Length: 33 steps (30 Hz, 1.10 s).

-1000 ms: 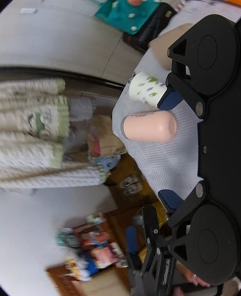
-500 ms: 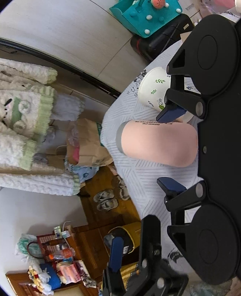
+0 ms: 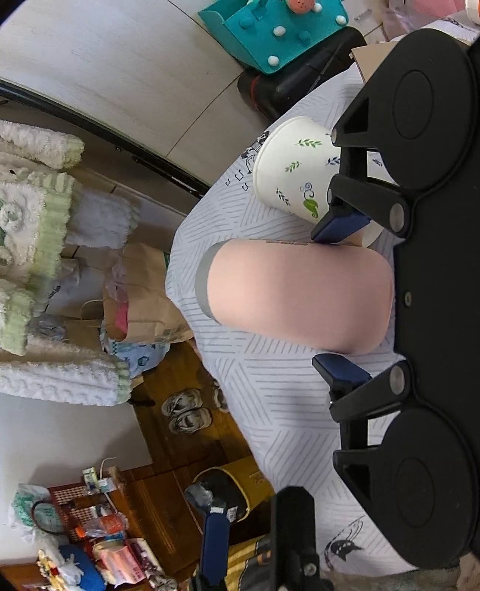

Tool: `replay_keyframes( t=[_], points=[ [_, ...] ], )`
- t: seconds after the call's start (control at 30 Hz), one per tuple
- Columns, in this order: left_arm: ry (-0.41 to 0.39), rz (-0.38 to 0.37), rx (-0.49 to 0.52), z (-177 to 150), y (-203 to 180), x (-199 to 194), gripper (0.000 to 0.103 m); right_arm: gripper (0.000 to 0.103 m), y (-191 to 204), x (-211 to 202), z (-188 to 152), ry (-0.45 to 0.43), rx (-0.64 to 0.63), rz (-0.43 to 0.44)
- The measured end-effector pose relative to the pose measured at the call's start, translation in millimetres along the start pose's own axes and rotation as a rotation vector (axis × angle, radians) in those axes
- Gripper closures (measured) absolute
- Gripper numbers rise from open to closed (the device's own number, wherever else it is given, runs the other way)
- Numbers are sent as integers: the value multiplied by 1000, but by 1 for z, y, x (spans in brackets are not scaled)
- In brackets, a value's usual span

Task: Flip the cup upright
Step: 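Lift the pink tumbler with the right tool and rotate it lid-up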

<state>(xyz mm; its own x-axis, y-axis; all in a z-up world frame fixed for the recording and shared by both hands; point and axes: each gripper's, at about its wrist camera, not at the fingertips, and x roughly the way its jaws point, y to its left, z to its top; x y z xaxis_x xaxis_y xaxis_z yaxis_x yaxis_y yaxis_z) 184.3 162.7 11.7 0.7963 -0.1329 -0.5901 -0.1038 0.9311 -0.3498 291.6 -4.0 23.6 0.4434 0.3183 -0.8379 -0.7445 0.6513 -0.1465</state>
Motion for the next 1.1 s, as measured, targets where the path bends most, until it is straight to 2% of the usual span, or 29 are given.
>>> replay_keyframes(
  t=[0.17, 0.23, 0.33, 0.47, 0.67, 0.77, 1.1],
  points=[
    [9, 4, -13, 0, 3, 2, 3, 34, 7, -6, -1, 3, -15, 9],
    [5, 4, -15, 0, 4, -1, 3, 34, 13, -15, -3, -4, -27, 26],
    [-2, -4, -29, 0, 6, -7, 3, 35, 17, -31, -8, -23, -46, 7],
    [-14, -20, -34, -2, 4, -18, 2, 35, 20, -52, -19, -8, -60, 17],
    [9, -78, 0, -17, -12, -34, 2, 35, 22, -75, -56, 40, -10, 63],
    [10, -105, 20, -29, -22, -47, 2, 35, 23, -90, -77, 16, -10, 48],
    [19, -174, 101, -54, -69, -71, 2, 35, -2, -112, -140, 39, 95, -22]
  ],
)
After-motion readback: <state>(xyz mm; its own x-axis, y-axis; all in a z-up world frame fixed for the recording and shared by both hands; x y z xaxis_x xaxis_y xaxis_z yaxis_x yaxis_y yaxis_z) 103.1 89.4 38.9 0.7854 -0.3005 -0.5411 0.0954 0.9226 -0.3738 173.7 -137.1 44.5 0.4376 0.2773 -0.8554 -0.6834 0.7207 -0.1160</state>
